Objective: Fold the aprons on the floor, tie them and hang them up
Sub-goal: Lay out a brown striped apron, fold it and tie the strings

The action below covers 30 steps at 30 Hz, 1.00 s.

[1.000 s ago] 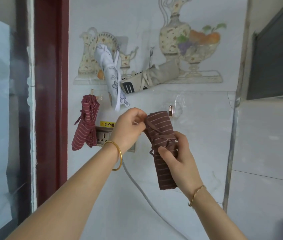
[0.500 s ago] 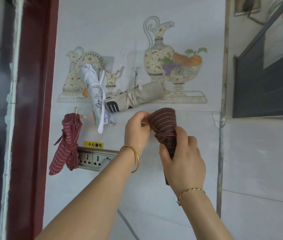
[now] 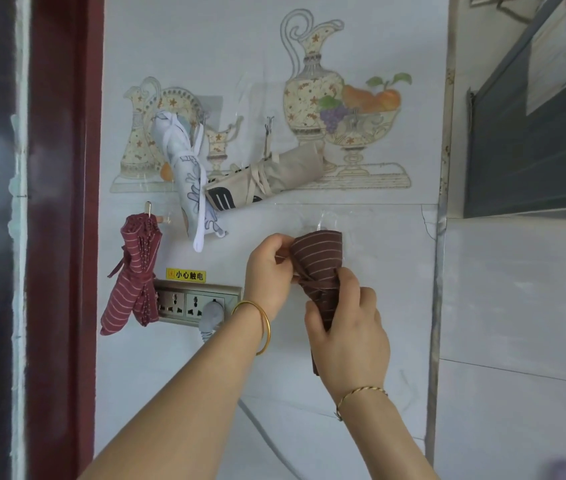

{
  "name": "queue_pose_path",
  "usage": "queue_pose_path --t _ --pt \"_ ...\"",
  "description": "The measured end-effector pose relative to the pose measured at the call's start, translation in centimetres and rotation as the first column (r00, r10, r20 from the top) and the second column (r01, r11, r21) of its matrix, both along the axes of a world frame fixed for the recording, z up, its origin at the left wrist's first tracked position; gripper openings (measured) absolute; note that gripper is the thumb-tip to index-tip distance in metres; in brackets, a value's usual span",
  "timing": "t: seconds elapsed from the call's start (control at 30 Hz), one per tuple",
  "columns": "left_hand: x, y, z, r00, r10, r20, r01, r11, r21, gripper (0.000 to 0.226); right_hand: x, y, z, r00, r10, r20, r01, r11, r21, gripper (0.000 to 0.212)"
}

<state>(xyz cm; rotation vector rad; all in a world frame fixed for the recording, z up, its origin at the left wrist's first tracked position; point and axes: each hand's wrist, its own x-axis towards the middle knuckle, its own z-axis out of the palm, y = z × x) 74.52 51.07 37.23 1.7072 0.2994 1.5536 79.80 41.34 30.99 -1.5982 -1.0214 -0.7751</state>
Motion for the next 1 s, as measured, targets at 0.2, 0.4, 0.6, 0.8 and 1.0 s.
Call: queue_pose_path --t 0.2,0.4,0.6,0.8,1.0 --pt "-0.4 -0.2 0.4 1.000 -0.007 -0.024 0.007 1.000 0.003 0.040 -0.3 -0.5 -0.2 0.998 0.010 -0.062 -0.015 0.997 -0.074 0.057" --pt "0.1 -0.2 0.2 1.000 0.009 -0.029 -0.011 0.998 -0.059 0.037 -0.8 -1.0 0.3 0.998 0.022 -0.067 -0.029 0.994 -0.105 0.058" --pt "0.0 -0.8 0.2 0.999 -0.026 -0.027 0.022 0.987 -0.156 0.030 -0.5 -1.3 0.5 0.998 0.007 -0.063 -0.016 0.990 -0.141 0.057" --pt "0.0 -0.3 0.5 0.996 0.059 -0.071 -0.063 0.996 -0.065 0.035 -0.9 -1.3 0.5 0.998 0.014 -0.064 -0.024 0.987 -0.159 0.057" --pt "-0.4 0.4 0.0 0.979 0.158 -0.133 -0.139 0.980 0.141 0.032 -0.1 -0.7 -0.4 0.998 0.005 -0.068 -0.013 0.993 -0.120 0.055"
